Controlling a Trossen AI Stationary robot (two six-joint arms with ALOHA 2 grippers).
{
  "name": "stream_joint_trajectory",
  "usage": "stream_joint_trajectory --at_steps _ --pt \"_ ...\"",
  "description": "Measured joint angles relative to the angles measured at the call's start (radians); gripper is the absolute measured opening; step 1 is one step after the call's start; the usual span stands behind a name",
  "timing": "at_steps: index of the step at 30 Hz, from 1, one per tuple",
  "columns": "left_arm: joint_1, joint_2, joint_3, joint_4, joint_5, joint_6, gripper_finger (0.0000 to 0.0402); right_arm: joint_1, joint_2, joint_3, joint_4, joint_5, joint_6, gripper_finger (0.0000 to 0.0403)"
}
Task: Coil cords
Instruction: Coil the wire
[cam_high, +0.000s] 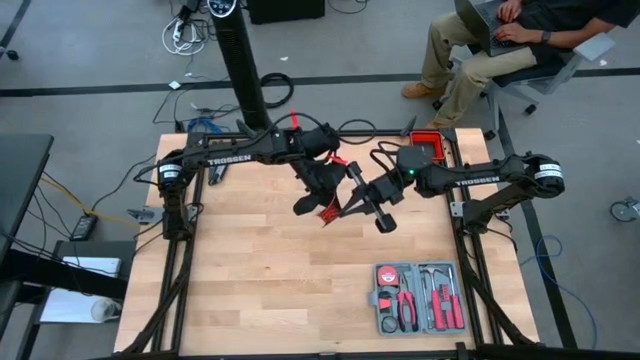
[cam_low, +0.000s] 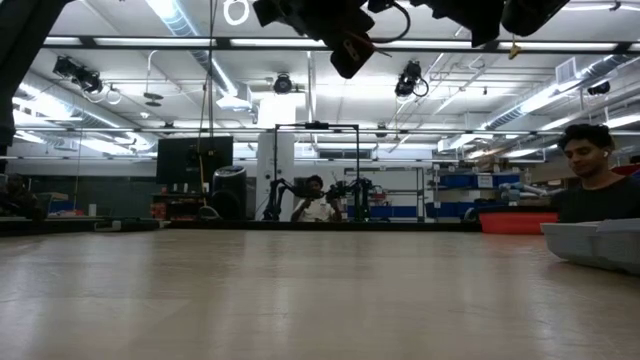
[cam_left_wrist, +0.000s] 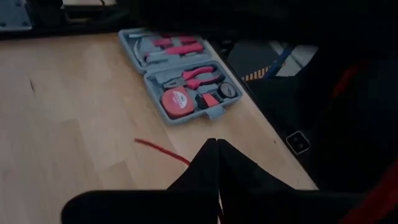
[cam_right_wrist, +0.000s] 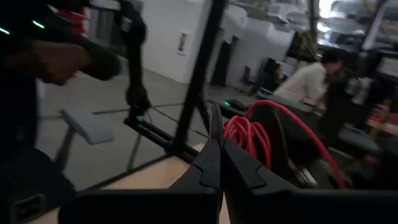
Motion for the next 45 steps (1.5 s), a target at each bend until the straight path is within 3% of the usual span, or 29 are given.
stream_joint_trajectory --at_steps 8,15,24,28,38,45 --pt "0.001 -0.001 0.0 -0.11 -0.075 0.002 0.0001 -0.012 0.0 -0.001 0.012 -0.042 0.055 0.0" --pt "0.001 -0.001 0.0 -0.221 -0.272 0.008 0.0001 -0.03 0.0 -0.001 0.06 -0.04 0.058 0.0" --pt "0.001 -0.001 0.0 -0.179 -0.36 0.061 0.0001 -0.023 0.0 -0.001 0.068 -0.038 0.066 0.0" --pt "0.001 -0.001 0.0 -0.2 -0.334 0.129 0.0004 -0.02 0.0 -0.001 0.068 -0.038 0.067 0.0" --pt "-0.024 -0.001 -0.004 -0.319 -0.425 0.159 0.0111 -0.035 0.0 -0.001 0.064 -0.043 0.075 0.0" --pt "-0.016 -0.002 -0.004 -0.413 -0.426 0.154 0.0121 -0.036 -0.019 -0.001 0.051 -0.045 0.076 0.0"
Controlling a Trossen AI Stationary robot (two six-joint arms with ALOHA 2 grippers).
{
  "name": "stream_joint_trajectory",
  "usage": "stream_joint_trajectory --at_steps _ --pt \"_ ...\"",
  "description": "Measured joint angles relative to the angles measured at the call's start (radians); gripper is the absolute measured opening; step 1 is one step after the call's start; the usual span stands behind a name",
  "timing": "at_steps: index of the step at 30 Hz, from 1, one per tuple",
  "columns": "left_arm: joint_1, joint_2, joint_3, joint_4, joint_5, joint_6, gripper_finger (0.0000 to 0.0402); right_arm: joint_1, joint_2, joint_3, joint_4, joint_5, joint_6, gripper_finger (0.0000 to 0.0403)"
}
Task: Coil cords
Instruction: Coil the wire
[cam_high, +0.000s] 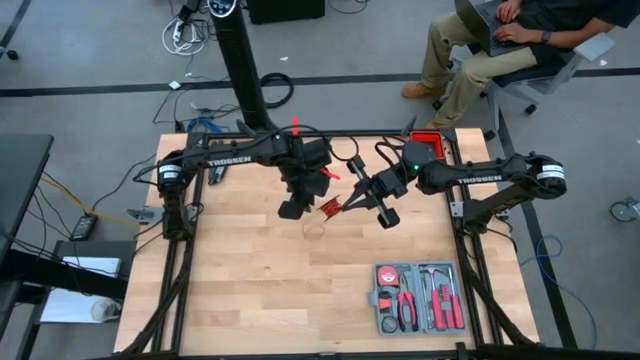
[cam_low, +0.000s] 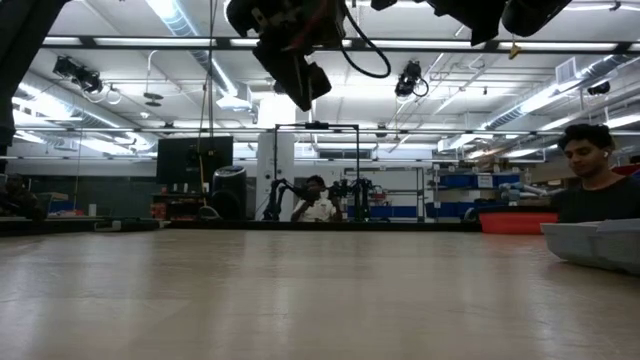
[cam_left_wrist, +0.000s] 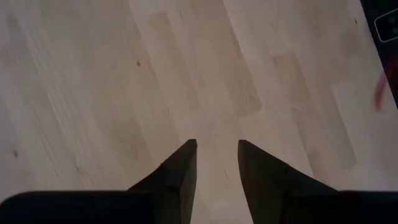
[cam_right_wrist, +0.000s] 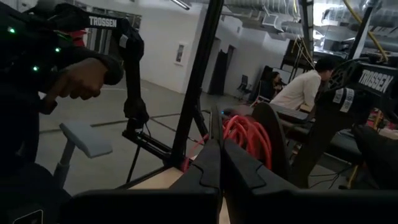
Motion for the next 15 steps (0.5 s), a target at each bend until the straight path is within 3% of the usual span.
stream_joint_trajectory --at_steps 6,11,15 --pt "0.011 0.0 0.0 -0.047 0.01 -0.007 0.0122 0.0 -0.01 0.0 -0.011 0.002 0.019 0.0" --pt "0.012 0.0 -0.001 -0.096 0.113 -0.002 0.0122 -0.008 -0.072 -0.012 -0.093 0.021 0.009 0.0" --pt "-0.004 0.0 -0.001 -0.026 0.163 0.005 0.0122 -0.013 -0.146 -0.07 -0.092 0.063 0.01 0.0"
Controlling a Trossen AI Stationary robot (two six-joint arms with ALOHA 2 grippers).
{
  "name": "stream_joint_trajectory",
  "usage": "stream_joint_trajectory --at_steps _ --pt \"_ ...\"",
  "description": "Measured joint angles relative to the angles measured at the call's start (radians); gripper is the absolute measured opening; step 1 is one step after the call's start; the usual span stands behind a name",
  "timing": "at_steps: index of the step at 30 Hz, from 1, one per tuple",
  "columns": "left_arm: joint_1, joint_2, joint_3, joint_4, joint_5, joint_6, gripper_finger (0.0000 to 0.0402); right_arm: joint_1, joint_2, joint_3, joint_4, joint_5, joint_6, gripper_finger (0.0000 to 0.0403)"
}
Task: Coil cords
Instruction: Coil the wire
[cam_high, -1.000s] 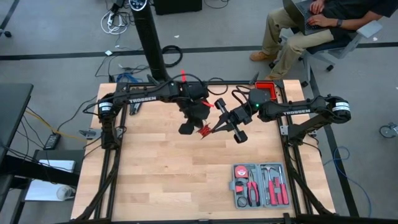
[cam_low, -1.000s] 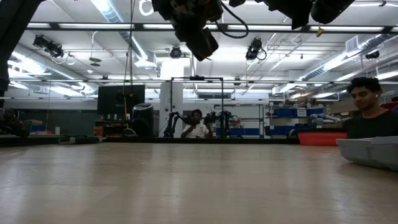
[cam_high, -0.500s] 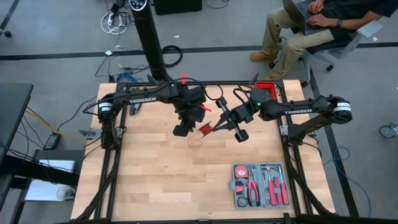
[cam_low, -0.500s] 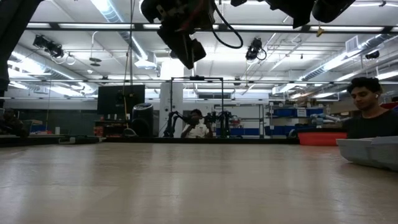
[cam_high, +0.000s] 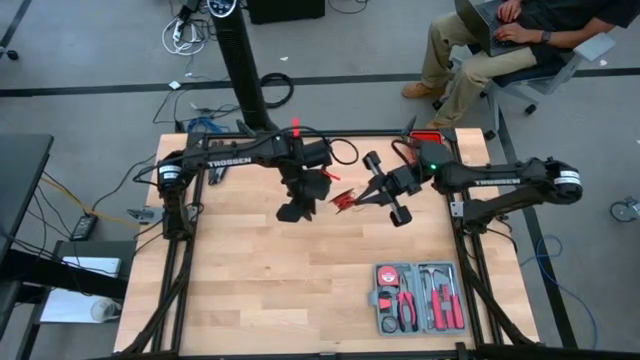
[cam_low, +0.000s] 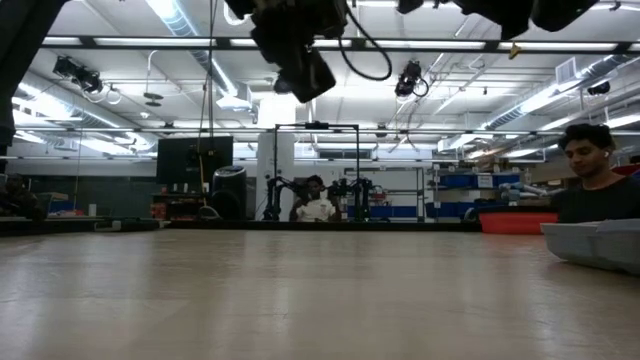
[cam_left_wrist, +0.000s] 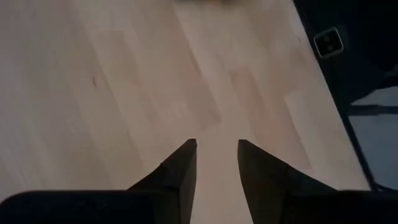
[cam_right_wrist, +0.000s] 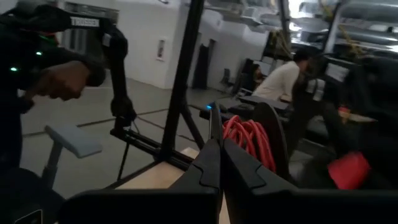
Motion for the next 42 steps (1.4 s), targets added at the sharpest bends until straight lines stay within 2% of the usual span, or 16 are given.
stream_joint_trajectory --at_steps 5,11,15,20,27,36,42 --pt "-0.019 0.0 -0.002 0.147 0.004 0.001 0.0122 0.0 -0.113 -0.117 0.001 0.075 0.021 0.0" --pt "-0.023 -0.001 -0.084 0.412 0.003 0.0 0.0122 0.0 -0.263 -0.252 0.002 0.155 0.049 0.0" --pt "-0.02 -0.001 -0.187 0.645 -0.003 -0.02 0.0122 0.0 -0.349 -0.316 0.002 0.213 0.063 0.0" --pt "-0.016 -0.001 -0.34 1.011 -0.032 -0.076 0.0122 -0.02 -0.397 -0.361 -0.054 0.256 0.079 0.0" --pt "-0.016 0.001 -0.524 1.433 -0.147 -0.167 0.0122 -0.052 -0.431 -0.406 -0.095 0.294 0.111 0.0" --pt "-0.012 -0.035 -0.643 1.72 -0.342 -0.187 0.0122 -0.086 -0.442 -0.407 -0.225 0.302 0.058 0.0001" --pt "-0.011 -0.049 -0.672 1.777 -0.355 -0.217 0.0121 -0.095 -0.452 -0.407 -0.252 0.316 0.027 0.0001"
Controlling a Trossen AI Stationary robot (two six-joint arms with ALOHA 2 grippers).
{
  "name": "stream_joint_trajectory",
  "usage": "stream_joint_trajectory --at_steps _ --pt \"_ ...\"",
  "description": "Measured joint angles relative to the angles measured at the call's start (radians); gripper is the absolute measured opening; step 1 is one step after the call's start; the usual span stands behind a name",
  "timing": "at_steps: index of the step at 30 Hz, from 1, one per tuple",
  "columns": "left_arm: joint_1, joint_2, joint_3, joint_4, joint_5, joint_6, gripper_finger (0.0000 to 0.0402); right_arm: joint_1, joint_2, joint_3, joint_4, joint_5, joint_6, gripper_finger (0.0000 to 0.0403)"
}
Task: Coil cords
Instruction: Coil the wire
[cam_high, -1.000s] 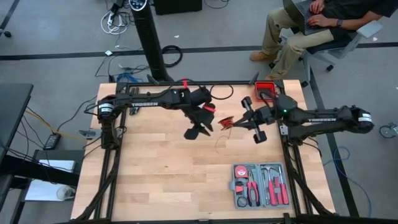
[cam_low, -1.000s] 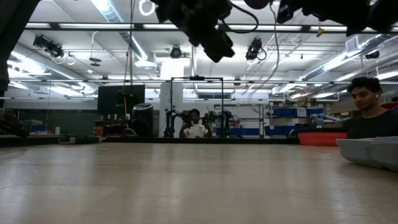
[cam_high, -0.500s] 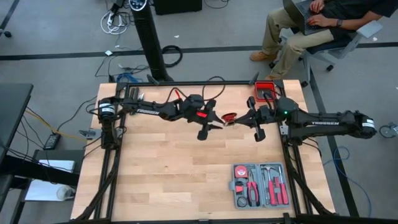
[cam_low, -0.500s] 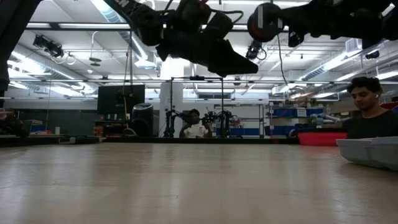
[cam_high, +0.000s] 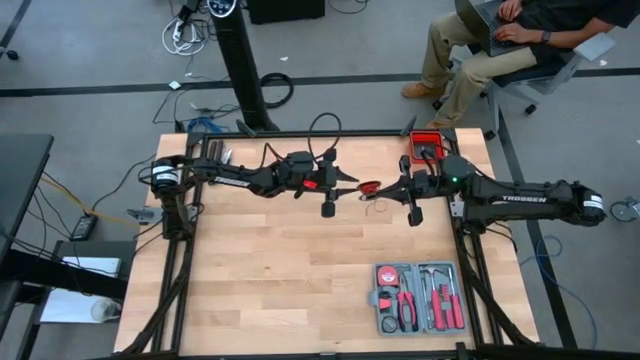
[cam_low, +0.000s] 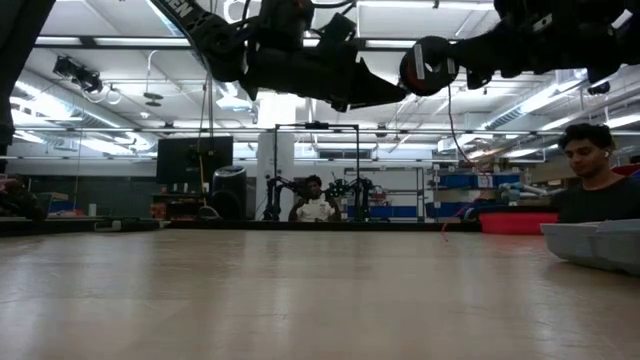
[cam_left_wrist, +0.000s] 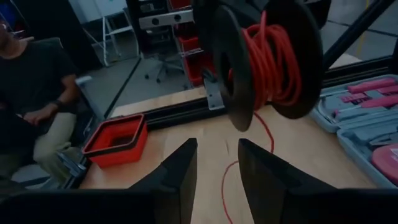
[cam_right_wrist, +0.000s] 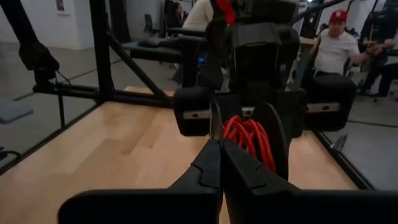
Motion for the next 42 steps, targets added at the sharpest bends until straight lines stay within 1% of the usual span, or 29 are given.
stream_joint_trajectory --at_steps 7,10,20,22,24,25,26,27,30,36,42 --pt "0.0 0.0 0.0 0.002 0.007 -0.026 0.0121 -0.017 -0.003 0.0 -0.022 0.007 -0.022 0.0001" --pt "0.0 0.0 0.0 0.008 0.01 -0.06 0.0121 -0.025 -0.003 0.0 -0.035 0.011 -0.029 0.0001" --pt "0.0 0.001 0.0 0.108 0.01 -0.129 0.012 -0.028 -0.003 0.0 -0.039 0.017 -0.03 0.0001" --pt "0.0 0.001 0.001 0.11 0.01 -0.129 0.0105 -0.028 -0.003 0.0 -0.036 0.017 -0.03 0.0001" --pt "0.0 0.001 0.001 0.097 0.012 -0.129 0.0066 -0.028 -0.003 0.0 -0.033 0.016 -0.03 0.0003" --pt "0.0 0.002 0.001 0.095 0.023 -0.129 0.0037 -0.028 -0.003 0.0 -0.033 0.016 -0.027 0.0005" --pt "0.0 0.002 0.001 0.097 0.037 -0.13 0.002 -0.028 -0.002 0.0 -0.033 0.013 -0.019 0.0008" --pt "0.0 0.002 0.001 0.104 0.043 -0.133 0.0012 -0.027 0.0 0.0 -0.031 0.012 -0.007 0.0012" --pt "0.001 0.002 0.008 0.098 0.043 -0.138 0.0004 -0.027 0.012 0.001 -0.026 0.012 0.024 0.0031" --pt "0.002 0.002 0.013 0.098 0.04 -0.146 0.0002 -0.025 0.033 0.001 -0.013 0.007 0.06 0.0073" --pt "0.013 -0.015 0.015 0.06 0.039 -0.158 0.0001 -0.036 -0.034 0.001 -0.014 0.033 0.078 0.0096"
